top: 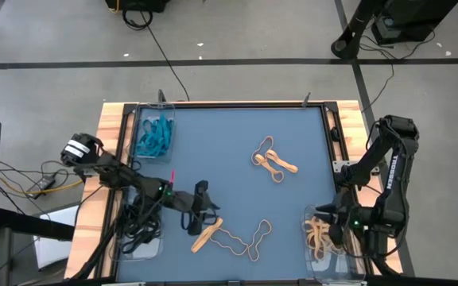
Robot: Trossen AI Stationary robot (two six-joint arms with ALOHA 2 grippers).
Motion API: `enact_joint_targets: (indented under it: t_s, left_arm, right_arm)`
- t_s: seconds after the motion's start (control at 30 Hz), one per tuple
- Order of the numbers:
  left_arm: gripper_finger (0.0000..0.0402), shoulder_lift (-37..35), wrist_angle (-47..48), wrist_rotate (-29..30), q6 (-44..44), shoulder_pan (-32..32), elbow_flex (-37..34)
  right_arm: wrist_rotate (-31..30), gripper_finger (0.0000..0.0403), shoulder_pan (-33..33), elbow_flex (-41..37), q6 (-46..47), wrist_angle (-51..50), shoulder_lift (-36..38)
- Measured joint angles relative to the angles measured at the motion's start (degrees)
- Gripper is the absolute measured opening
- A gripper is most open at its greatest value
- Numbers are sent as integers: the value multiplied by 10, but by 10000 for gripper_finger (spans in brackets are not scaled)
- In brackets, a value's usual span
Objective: Sort rubber bands into baskets
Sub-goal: Put the yellow rubber band into the bottom right transparent bin
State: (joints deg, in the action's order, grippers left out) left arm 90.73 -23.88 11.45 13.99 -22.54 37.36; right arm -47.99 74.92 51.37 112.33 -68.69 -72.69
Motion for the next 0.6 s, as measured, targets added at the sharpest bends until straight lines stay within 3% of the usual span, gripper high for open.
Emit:
enact_joint_targets:
  t_s: [0.17,0.3,0.47,0.6]
  left_arm:
    - [127,16,-10,-6,30,-25,0]
    - [126,50,-34,12,76,-35,0]
    - [126,86,-59,21,126,-38,0]
    - [126,91,-58,21,152,-34,0]
  right_arm:
    - [-94,117,-5,0,0,23,3]
    - [-122,115,-19,0,-4,62,3]
    - [-185,114,-48,0,-76,135,3]
    - [-188,114,-75,0,-155,212,2]
